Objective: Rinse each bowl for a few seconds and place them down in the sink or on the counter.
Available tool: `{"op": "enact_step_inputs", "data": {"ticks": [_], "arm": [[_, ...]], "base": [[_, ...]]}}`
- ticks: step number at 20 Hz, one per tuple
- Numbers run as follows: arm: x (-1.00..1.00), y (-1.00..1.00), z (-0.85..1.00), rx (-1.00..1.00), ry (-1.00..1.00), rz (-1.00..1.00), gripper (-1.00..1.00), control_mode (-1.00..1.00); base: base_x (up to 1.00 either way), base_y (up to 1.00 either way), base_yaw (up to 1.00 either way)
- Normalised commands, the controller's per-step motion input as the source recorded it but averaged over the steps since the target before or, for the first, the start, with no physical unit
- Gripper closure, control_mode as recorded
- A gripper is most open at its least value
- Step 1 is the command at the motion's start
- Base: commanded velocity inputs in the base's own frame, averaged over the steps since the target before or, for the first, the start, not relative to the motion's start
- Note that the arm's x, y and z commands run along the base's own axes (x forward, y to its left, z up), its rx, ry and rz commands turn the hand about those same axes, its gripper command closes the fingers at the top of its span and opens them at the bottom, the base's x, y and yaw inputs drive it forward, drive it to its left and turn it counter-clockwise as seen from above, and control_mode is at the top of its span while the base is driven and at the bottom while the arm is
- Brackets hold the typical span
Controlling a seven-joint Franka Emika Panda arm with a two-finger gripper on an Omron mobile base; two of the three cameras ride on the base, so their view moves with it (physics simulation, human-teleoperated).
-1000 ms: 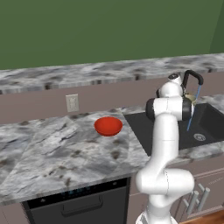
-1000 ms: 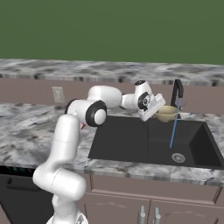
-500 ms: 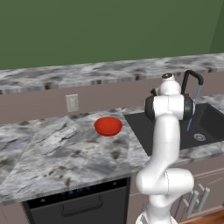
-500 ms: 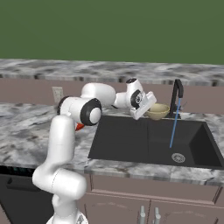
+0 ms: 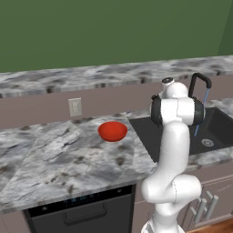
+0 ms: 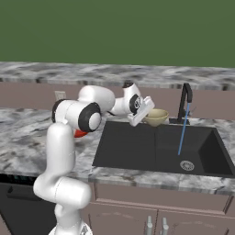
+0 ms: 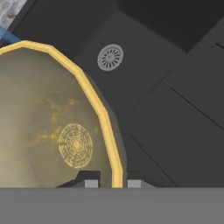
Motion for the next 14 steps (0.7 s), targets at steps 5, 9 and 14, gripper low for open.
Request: {"op": "enact_step_inputs", "data": {"ticks": [5,9,14], "arm": [[-0.09,0.51,0.0,-0.01,0.0,-0.02,1.0,-1.0],[-0.1,0.41,0.03,0.0,0.0,-0.06,1.0,-1.0],[-0.19,0.43,0.0,0.0,0.0,-0.01,1.0,-1.0]], "base": [[0.0,0.0,0.0],[0.0,0.0,0.0],[0.0,0.0,0.0]]}}
